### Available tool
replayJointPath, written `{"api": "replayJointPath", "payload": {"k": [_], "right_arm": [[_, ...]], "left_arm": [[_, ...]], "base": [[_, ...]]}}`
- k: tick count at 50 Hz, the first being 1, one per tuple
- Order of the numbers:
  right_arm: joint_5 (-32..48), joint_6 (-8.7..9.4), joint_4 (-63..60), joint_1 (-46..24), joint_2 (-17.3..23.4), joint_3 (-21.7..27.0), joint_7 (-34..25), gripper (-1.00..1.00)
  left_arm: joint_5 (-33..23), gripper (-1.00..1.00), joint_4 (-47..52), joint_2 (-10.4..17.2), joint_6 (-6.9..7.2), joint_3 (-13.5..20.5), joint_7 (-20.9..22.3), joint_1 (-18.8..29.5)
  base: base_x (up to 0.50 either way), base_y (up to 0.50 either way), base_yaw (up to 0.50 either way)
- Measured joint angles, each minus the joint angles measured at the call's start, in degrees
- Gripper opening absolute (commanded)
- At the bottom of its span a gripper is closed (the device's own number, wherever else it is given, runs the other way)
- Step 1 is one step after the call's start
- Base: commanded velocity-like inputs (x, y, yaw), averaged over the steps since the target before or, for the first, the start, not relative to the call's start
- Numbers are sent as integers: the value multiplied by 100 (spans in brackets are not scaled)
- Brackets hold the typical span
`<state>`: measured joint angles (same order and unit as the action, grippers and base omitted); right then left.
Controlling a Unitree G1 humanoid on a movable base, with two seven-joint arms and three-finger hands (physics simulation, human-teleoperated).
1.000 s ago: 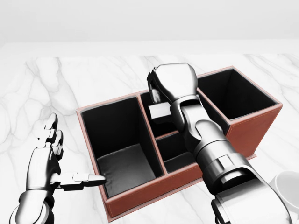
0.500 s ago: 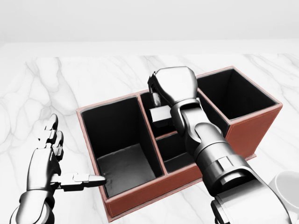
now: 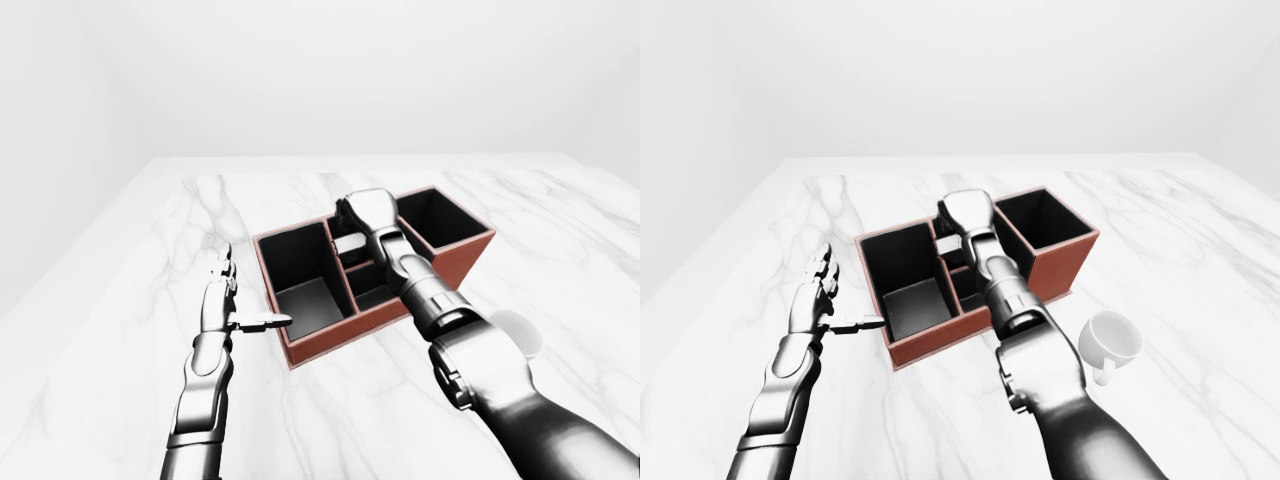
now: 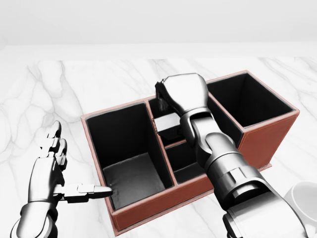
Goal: Pick up the book and place it in the front compartment of the caddy.
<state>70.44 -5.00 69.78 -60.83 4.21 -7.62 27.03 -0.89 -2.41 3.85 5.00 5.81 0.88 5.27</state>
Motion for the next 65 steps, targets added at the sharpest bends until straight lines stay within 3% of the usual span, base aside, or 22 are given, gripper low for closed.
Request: {"api": "replayJointPath", "payload": {"k": [36, 65], "right_arm": [[193, 0, -72, 15, 8, 13, 132, 100], [-342, 0, -843, 249, 45, 165, -435, 100]], "left_arm": [[-5, 100, 60, 1, 0, 4, 1, -4], [-13, 100, -60, 5, 0, 1, -12, 21]], "base": [[0, 0, 0], [0, 0, 0]]}}
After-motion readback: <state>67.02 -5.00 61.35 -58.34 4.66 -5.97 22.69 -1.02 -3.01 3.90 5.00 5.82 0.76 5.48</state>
